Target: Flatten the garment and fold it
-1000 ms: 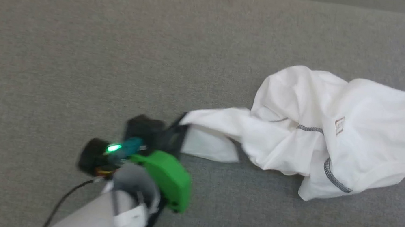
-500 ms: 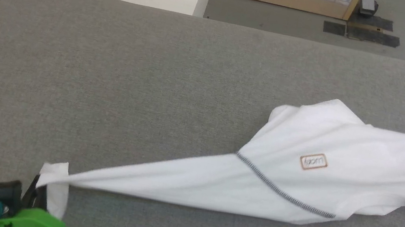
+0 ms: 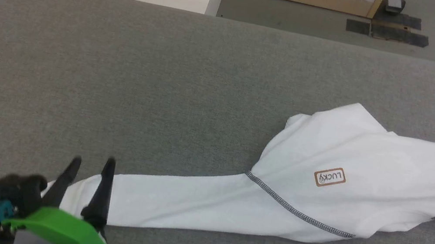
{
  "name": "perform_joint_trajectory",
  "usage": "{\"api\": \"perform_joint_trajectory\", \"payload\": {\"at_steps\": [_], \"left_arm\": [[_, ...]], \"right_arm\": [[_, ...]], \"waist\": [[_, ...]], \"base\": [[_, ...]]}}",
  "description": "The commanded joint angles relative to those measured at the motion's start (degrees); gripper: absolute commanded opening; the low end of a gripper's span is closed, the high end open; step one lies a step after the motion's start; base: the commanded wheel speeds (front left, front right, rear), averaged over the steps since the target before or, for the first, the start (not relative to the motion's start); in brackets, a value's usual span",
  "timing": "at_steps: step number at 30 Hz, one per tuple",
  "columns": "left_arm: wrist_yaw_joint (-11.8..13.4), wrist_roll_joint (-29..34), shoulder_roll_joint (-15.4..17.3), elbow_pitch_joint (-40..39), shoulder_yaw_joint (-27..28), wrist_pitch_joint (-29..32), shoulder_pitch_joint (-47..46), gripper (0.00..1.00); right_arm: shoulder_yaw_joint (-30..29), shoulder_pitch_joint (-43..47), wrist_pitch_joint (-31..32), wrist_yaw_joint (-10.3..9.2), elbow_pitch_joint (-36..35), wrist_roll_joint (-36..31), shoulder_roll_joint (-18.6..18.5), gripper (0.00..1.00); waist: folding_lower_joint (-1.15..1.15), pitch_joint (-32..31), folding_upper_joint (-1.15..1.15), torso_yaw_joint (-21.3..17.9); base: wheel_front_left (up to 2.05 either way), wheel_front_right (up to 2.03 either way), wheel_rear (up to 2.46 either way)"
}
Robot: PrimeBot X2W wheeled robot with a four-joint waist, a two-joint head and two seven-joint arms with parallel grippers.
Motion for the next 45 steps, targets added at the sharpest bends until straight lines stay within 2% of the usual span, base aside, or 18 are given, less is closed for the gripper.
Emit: {"api": "perform_joint_trajectory", "payload": {"at_steps": [1,5,7,10,17,19,23,30,33,34,35,39,45], "left_arm": [[0.02,1.39,1.22,-1.66,0.12,0.74,-2.77,1.0],[-0.27,5.6,2.55,-4.57,-1.51,4.21,-11.6,1.0],[-1.66,8.1,2.56,-3.49,-3.79,6.83,-17.63,1.0],[-5.63,11.18,0.41,1.24,-8.6,11.46,-28.37,1.0],[-16.05,12.23,-11.05,18.33,-17.88,18.65,-48.25,1.0],[-18.94,11.19,-14.0,23.22,-19.79,20.23,-51.38,1.0],[-23.02,9.86,-18.2,31.55,-22.48,22.44,-55.47,1.0],[-28.17,6.32,-21.62,44.52,-25.59,29.14,-58.14,1.0],[-29.1,6.31,-21.77,47.9,-26.61,30.29,-58.48,1.0],[-29.51,6.36,-21.86,48.91,-26.91,30.15,-58.49,0.47],[-29.85,6.65,-21.89,49.56,-27.17,29.58,-58.57,0.0],[-30.41,8.23,-22.05,51.23,-27.29,24.63,-59.23,0.0],[-28.46,11.8,-20.65,48.46,-24.64,14.71,-63.41,0.0]], "right_arm": [[0.14,-0.12,0.2,-0.09,-0.12,0.64,0.03,1.0],[0.31,-1.15,-0.02,-0.09,-0.3,0.88,0.03,1.0],[0.14,-1.71,-0.19,-0.09,-0.52,0.87,0.03,1.0],[-0.35,-2.89,-0.35,-0.09,-1.29,0.6,0.03,1.0],[-0.11,-5.76,-0.13,-0.09,-3.41,-0.08,0.03,1.0],[0.2,-6.22,-0.01,-0.09,-3.69,-0.13,0.03,1.0],[0.23,-6.54,0.14,-0.09,-3.97,-0.32,0.03,1.0],[0.63,-7.22,-0.13,-0.09,-3.81,-0.57,0.03,1.0],[0.89,-7.4,-0.28,-0.09,-3.46,-0.65,0.03,1.0],[0.97,-7.48,-0.31,-0.09,-3.28,-0.65,0.03,1.0],[1.03,-7.54,-0.33,-0.09,-3.13,-0.67,0.03,1.0],[1.07,-7.53,-0.49,-0.09,-2.44,-0.72,0.03,1.0],[1.08,-7.25,-0.88,-0.09,-1.44,-0.57,0.03,1.0]], "waist": [[0.0,1.33,0.0,-0.85],[0.0,4.12,0.0,-2.16],[0.0,5.63,0.0,-2.78],[0.0,7.84,0.0,-3.69],[0.0,12.51,0.0,-6.11],[0.0,13.57,0.0,-6.94],[0.0,15.51,0.0,-8.4],[0.0,17.83,0.0,-10.44],[0.0,17.95,0.0,-10.76],[0.0,17.89,0.0,-10.83],[0.0,17.79,0.0,-10.86],[0.0,16.62,0.0,-10.52],[0.0,13.22,0.0,-9.41]], "base": [[0.0,0.0,0.0],[0.0,0.0,0.0],[0.0,0.0,0.0],[0.0,0.0,0.0],[0.0,0.0,0.0],[0.0,0.0,0.0],[0.0,0.0,0.0],[0.0,0.0,0.0],[0.0,0.0,0.0],[0.0,0.0,0.0],[0.0,0.0,0.0],[0.0,0.0,0.0],[0.0,0.0,0.0]]}}
